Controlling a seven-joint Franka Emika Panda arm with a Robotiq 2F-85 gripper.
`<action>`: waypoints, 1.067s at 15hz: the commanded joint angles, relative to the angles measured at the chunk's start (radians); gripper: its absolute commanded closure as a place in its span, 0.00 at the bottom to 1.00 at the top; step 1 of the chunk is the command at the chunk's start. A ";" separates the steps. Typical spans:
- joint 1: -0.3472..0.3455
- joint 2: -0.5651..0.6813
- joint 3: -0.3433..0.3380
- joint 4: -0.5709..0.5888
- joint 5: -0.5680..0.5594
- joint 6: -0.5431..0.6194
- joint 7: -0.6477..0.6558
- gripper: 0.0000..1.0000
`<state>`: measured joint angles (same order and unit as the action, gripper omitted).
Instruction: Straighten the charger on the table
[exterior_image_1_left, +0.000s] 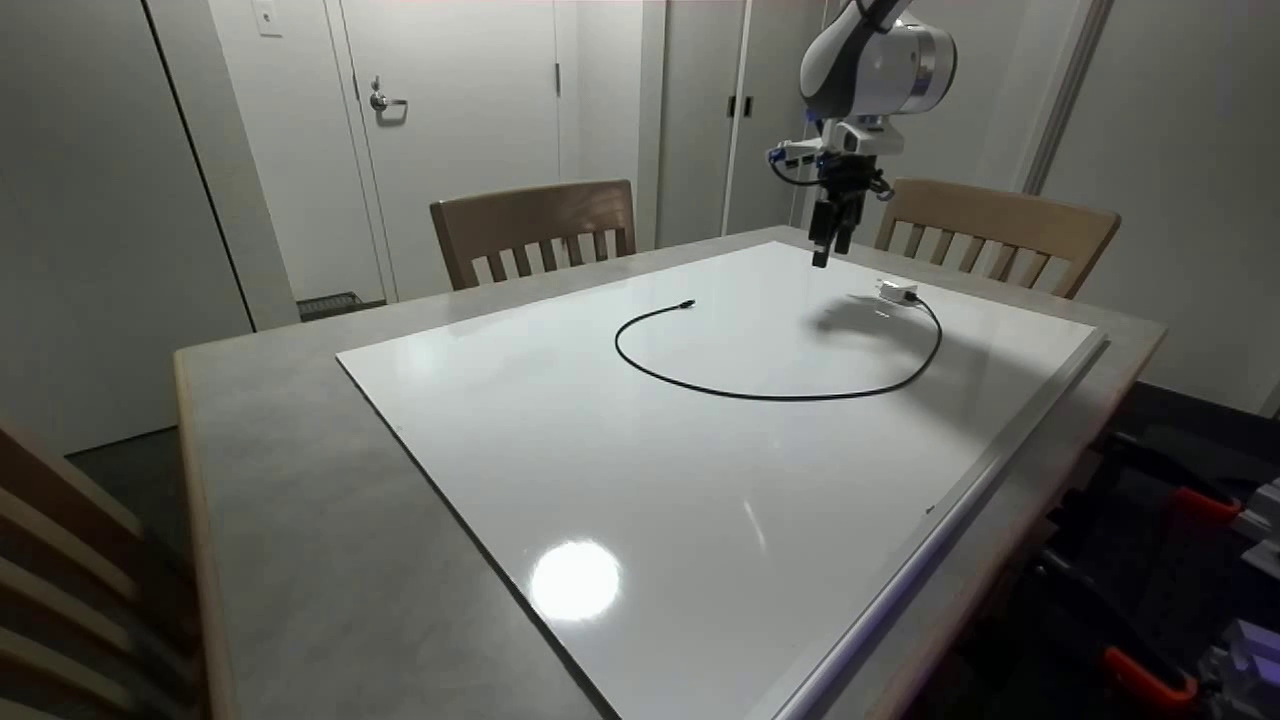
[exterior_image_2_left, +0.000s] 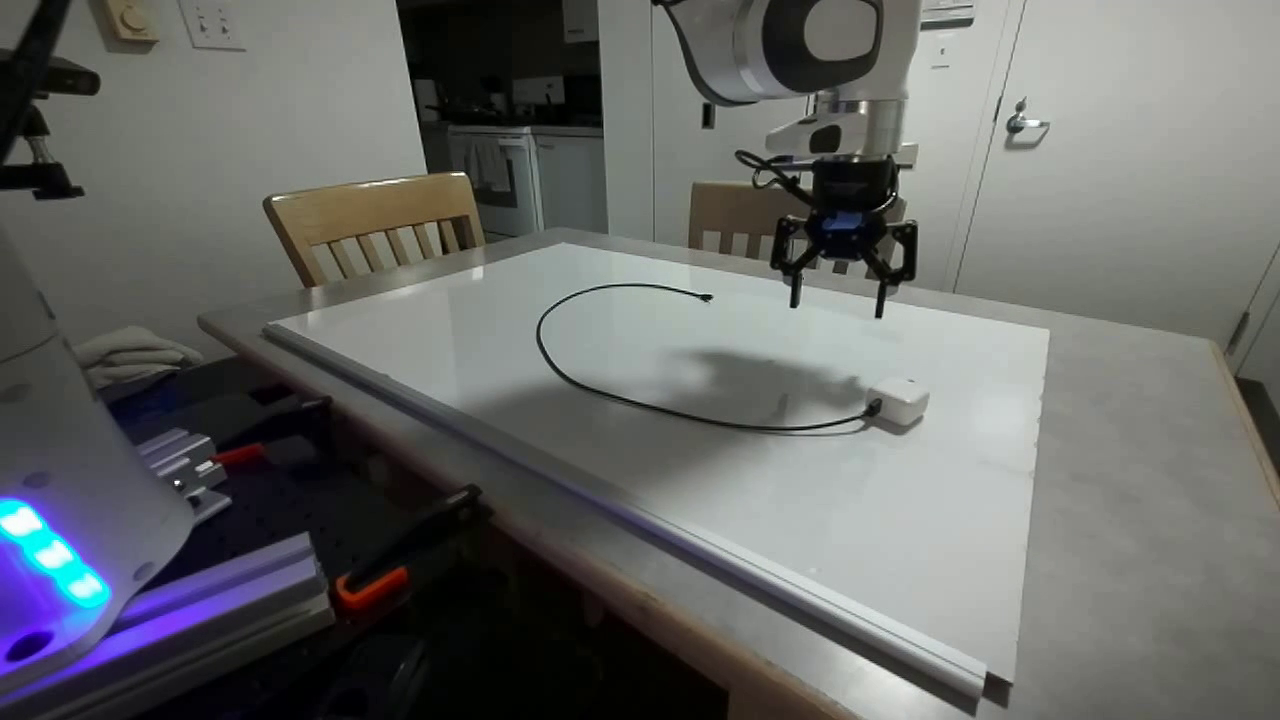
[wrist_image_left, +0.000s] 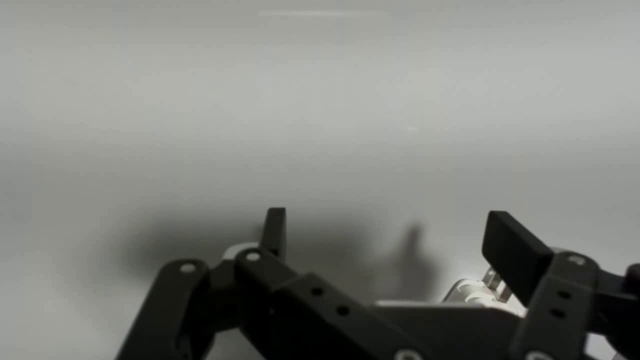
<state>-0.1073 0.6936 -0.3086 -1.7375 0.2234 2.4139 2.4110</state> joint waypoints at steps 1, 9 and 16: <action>-0.010 0.019 0.014 0.041 -0.041 -0.017 -0.002 0.00; 0.000 0.066 0.064 0.139 -0.115 -0.070 -0.067 0.00; 0.005 0.139 0.122 0.287 -0.114 -0.112 -0.225 0.00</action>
<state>-0.0939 0.7905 -0.2123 -1.5396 0.1229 2.3453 2.2605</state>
